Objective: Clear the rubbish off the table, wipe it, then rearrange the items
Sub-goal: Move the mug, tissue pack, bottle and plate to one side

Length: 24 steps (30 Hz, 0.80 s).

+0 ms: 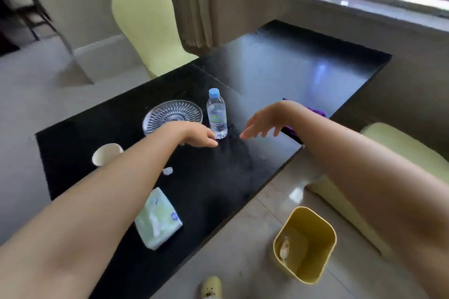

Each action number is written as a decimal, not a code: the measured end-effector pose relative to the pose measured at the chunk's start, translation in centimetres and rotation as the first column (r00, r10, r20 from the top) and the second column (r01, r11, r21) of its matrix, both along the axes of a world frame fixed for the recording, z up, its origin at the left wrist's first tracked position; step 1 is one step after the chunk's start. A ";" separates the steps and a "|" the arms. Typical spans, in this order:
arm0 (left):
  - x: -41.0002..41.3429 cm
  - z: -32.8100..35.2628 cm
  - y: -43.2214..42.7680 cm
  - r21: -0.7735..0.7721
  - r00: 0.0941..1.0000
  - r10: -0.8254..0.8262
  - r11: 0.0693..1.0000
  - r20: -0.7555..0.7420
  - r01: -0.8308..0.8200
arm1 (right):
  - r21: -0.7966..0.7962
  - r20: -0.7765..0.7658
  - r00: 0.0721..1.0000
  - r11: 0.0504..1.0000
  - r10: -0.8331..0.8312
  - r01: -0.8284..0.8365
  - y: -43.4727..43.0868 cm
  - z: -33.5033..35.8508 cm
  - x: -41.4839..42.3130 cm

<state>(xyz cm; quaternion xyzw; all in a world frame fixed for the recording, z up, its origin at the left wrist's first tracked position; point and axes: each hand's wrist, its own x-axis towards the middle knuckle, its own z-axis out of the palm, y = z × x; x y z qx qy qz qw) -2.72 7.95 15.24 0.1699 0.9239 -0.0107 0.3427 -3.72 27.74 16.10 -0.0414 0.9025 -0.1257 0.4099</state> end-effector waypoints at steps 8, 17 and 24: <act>4.4 -1.5 -13.7 0.090 0.948 0.318 0.944 -0.004 -0.316 | -0.090 -0.041 0.978 0.974 0.204 -0.207 -13.5 -1.5 -0.4; 8.6 -11.1 -21.9 0.041 0.761 0.614 0.772 0.211 -0.634 | -0.050 0.042 0.902 0.903 0.429 -0.427 -22.5 -9.9 2.2; 11.5 -18.2 -21.4 0.172 0.311 0.793 0.259 0.524 -0.951 | -0.129 0.029 0.976 0.969 0.214 -0.208 -24.9 -17.8 5.4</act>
